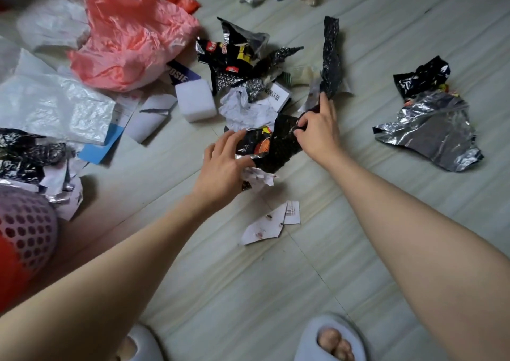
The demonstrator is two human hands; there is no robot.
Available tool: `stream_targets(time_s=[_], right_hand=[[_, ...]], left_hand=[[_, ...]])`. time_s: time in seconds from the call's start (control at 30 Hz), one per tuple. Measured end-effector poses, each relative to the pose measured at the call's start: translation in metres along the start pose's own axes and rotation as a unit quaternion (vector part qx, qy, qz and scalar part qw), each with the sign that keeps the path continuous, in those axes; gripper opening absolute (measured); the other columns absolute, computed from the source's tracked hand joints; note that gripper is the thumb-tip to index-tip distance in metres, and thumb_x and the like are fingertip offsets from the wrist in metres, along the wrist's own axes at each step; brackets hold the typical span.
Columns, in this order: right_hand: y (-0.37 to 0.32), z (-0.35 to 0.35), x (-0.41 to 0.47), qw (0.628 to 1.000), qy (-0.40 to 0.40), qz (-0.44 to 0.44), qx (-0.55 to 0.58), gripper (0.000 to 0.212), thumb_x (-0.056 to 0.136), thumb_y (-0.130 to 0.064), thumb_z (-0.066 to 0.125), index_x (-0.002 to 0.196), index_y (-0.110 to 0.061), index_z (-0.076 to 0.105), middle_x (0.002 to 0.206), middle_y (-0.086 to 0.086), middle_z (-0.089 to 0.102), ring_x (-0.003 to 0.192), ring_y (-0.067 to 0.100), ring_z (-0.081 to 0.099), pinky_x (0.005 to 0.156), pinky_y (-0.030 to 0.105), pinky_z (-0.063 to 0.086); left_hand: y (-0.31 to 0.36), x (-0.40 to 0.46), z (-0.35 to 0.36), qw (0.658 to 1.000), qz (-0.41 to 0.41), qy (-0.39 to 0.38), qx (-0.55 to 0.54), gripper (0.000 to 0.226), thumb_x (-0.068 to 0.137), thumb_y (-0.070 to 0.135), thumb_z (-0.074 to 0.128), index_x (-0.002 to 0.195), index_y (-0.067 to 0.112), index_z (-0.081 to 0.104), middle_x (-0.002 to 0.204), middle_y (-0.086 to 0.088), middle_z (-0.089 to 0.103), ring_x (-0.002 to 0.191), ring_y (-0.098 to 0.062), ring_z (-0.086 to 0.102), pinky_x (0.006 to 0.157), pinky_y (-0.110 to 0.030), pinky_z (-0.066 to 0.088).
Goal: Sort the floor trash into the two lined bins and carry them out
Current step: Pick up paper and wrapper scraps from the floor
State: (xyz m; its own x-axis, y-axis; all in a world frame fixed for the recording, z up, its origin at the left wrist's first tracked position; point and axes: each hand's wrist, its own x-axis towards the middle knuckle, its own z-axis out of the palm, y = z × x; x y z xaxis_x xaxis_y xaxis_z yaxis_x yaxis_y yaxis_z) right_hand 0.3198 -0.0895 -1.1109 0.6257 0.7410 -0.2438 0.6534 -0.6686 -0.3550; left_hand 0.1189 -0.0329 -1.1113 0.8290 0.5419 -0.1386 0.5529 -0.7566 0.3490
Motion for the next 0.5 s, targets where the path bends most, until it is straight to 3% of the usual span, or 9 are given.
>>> stream_targets(time_s=[0.1,0.2,0.3,0.37,0.43,0.5], right_hand=[[0.009,0.012,0.004,0.997,-0.063,0.004,-0.034,0.035,0.087,-0.016,0.063,0.120,-0.006,0.057,0.155,0.011,0.021,0.143,0.029,0.021,0.115,0.030,0.019],[0.016,0.020,-0.007,0.998,-0.027,-0.025,-0.058,0.046,0.086,-0.015,0.065,0.127,-0.004,0.047,0.141,0.013,0.040,0.130,0.031,0.037,0.107,0.032,0.028],[0.017,0.023,-0.013,0.999,0.004,-0.034,-0.040,0.055,0.086,-0.006,0.062,0.136,-0.008,0.038,0.138,0.014,0.037,0.123,0.031,0.043,0.101,0.035,0.036],[0.013,0.023,-0.013,1.000,0.006,-0.016,-0.025,0.066,0.085,0.001,0.060,0.143,-0.009,0.029,0.137,0.014,0.036,0.119,0.031,0.046,0.097,0.036,0.040],[0.009,0.021,-0.013,0.998,0.014,0.052,0.033,0.071,0.084,0.003,0.060,0.145,-0.008,0.025,0.137,0.014,0.035,0.116,0.030,0.050,0.095,0.029,0.039],[0.011,0.017,-0.014,0.986,0.013,0.134,0.094,0.061,0.084,0.003,0.059,0.140,-0.004,0.034,0.137,0.014,0.035,0.116,0.028,0.050,0.094,0.021,0.034]], left_hand=[[-0.001,0.017,0.006,0.997,0.027,-0.068,0.019,0.039,0.080,0.002,0.056,0.114,0.019,0.065,0.157,-0.014,0.006,0.146,-0.034,0.000,0.115,-0.048,0.010],[-0.001,0.025,0.019,0.992,0.017,-0.118,0.029,0.041,0.085,0.006,0.053,0.122,0.021,0.057,0.158,-0.014,0.001,0.146,-0.030,-0.001,0.118,-0.045,0.004],[0.000,0.026,0.027,0.994,-0.002,-0.106,0.036,0.040,0.086,0.009,0.053,0.125,0.019,0.053,0.153,-0.016,0.022,0.141,-0.030,0.021,0.113,-0.040,0.017],[-0.001,0.027,0.025,0.998,-0.017,-0.068,0.006,0.039,0.083,0.003,0.051,0.120,0.013,0.055,0.136,-0.014,0.046,0.125,-0.031,0.041,0.099,-0.037,0.030],[-0.003,0.029,0.018,0.998,-0.035,-0.042,-0.033,0.033,0.078,-0.005,0.048,0.108,0.005,0.056,0.111,-0.015,0.057,0.104,-0.033,0.051,0.082,-0.036,0.034],[-0.007,0.029,0.011,0.997,-0.045,-0.031,-0.057,0.025,0.076,-0.008,0.047,0.099,0.001,0.054,0.098,-0.019,0.060,0.093,-0.036,0.054,0.073,-0.038,0.037]])
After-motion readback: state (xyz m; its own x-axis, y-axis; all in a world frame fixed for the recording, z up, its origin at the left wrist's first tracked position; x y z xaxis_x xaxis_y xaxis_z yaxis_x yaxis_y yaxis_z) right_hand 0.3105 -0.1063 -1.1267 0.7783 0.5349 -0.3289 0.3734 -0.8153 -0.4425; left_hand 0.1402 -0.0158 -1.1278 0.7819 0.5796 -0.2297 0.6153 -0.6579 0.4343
